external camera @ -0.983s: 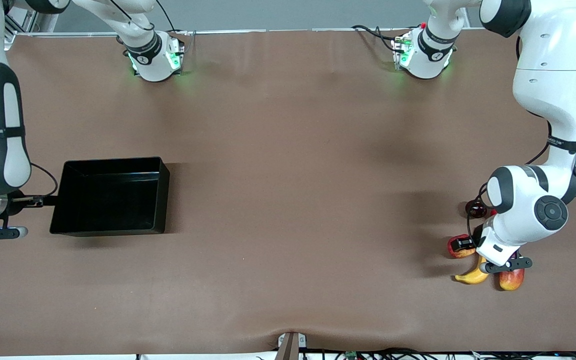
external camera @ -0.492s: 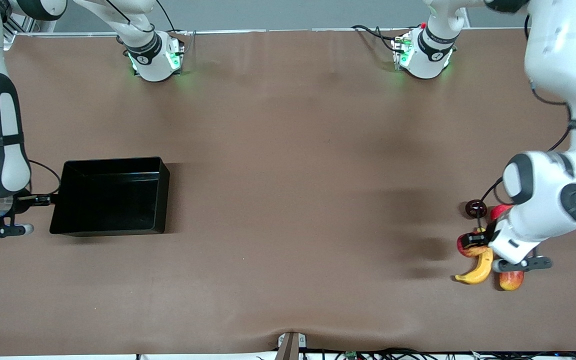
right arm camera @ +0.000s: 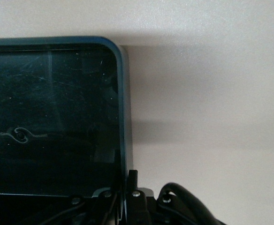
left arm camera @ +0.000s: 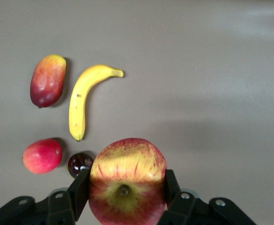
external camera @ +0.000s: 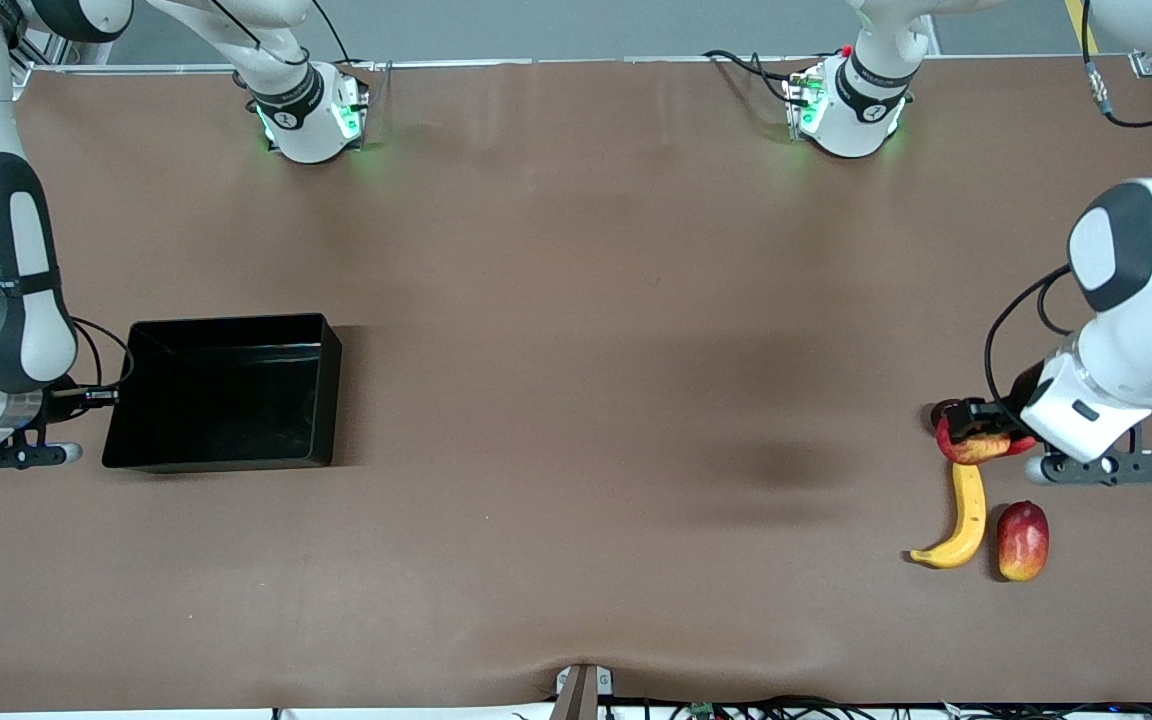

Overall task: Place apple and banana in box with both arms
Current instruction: 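Grasp the apple with the left gripper while the right gripper grips the box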

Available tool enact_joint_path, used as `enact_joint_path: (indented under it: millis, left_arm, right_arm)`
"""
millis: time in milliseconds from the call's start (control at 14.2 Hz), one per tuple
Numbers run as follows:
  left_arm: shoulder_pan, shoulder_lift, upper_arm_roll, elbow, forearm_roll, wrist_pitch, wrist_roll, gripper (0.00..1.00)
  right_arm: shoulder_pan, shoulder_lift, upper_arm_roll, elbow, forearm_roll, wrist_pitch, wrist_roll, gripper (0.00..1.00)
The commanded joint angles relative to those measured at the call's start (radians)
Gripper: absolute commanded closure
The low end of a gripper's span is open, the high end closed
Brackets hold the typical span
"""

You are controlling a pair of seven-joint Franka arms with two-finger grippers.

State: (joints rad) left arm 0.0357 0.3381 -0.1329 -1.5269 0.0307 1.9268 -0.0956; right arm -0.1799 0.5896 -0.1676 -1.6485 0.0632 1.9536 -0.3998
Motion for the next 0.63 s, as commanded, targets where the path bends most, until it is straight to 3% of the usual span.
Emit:
enact_joint_path:
  millis: [0, 211, 351, 562]
  left_arm:
    - [0.004, -0.039, -0.022, -0.024, 0.018, -0.041, -0.015, 1.00]
    - [0.004, -0.059, -0.048, -0.021, 0.017, -0.078, -0.041, 1.00]
    - [0.004, -0.074, -0.066, -0.021, 0.018, -0.097, -0.070, 1.00]
    - [0.004, -0.082, -0.097, -0.019, 0.017, -0.115, -0.110, 1.00]
  right_arm:
    - [-0.020, -0.002, 0.014, 0.006, 0.009, -0.004, -0.017, 1.00]
    - [-0.007, -0.025, 0.017, 0.024, 0.010, -0.034, -0.027, 1.00]
    - [0.000, -0.028, 0.029, 0.102, 0.021, -0.158, -0.024, 1.00]
    - [0.031, -0.031, 0.036, 0.157, 0.119, -0.286, -0.019, 1.00]
